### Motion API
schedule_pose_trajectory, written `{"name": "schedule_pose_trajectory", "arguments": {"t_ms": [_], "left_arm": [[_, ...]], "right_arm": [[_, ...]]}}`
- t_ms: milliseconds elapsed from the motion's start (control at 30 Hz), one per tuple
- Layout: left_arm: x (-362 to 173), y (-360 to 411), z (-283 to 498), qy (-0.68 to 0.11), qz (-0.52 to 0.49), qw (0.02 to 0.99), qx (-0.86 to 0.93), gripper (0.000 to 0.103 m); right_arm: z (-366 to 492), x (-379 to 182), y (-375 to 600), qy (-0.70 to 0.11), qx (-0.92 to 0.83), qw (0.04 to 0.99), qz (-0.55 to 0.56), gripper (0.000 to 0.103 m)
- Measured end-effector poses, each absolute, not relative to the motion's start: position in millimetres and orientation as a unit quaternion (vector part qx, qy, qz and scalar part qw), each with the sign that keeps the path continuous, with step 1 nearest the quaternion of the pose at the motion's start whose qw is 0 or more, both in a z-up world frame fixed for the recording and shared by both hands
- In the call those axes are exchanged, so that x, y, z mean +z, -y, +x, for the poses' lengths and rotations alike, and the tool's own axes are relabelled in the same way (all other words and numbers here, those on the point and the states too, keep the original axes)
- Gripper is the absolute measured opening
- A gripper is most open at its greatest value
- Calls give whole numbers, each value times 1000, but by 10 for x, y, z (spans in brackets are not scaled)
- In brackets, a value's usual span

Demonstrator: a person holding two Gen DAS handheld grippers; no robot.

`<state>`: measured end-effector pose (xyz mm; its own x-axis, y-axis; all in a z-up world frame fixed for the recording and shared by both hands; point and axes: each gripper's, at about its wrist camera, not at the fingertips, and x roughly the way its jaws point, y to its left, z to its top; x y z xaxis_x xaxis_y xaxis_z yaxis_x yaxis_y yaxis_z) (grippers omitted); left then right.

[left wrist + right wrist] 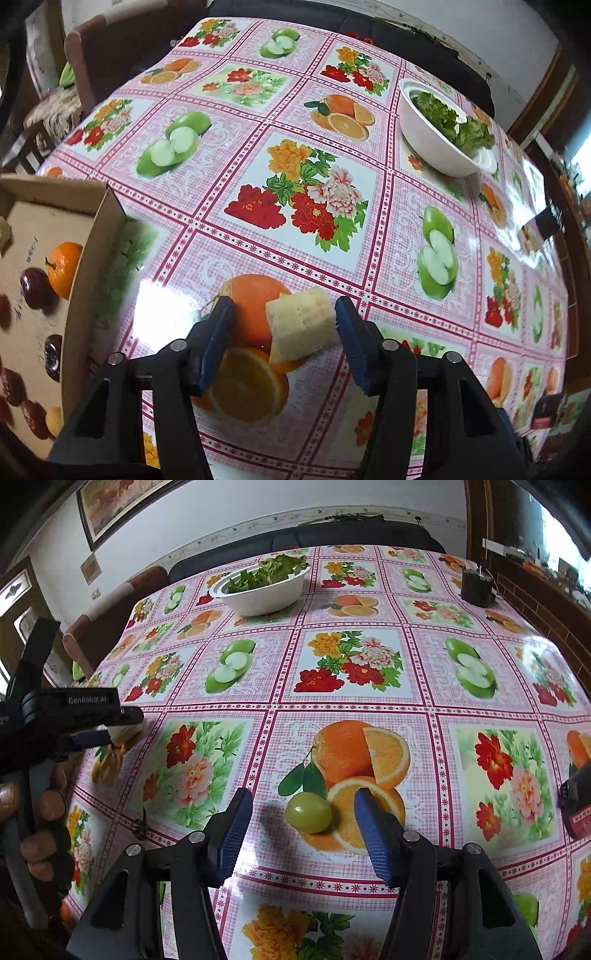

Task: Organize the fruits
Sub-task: 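Grasp another pale yellow chunk with the left tool while the right tool grasps a green grape, then carry the pale chunk and green grape over the cardboard box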

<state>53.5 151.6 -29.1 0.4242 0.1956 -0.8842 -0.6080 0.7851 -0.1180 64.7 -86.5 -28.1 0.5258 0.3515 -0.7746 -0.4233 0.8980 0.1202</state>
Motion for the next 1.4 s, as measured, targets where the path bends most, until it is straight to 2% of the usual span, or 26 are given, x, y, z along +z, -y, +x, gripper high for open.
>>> {"name": "schedule_pose_trajectory", "arguments": {"t_ms": [33, 67, 133, 800, 1400], "left_arm": [[-286, -1496, 545, -476, -213, 820, 237, 32], [-280, -1481, 545, -478, -210, 820, 233, 31], [-263, -1418, 522, -481, -196, 822, 234, 31], [162, -1162, -496, -439, -139, 856, 235, 32], [380, -1619, -1327, -403, -156, 856, 285, 32]], "right_arm": [[642, -281, 852, -431, 221, 874, -46, 51], [642, -283, 847, -431, 221, 874, -48, 47], [638, -279, 850, -430, 220, 874, -48, 25], [171, 96, 685, -409, 304, 860, 0, 24], [-202, 260, -38, -408, 393, 824, -12, 24]]}}
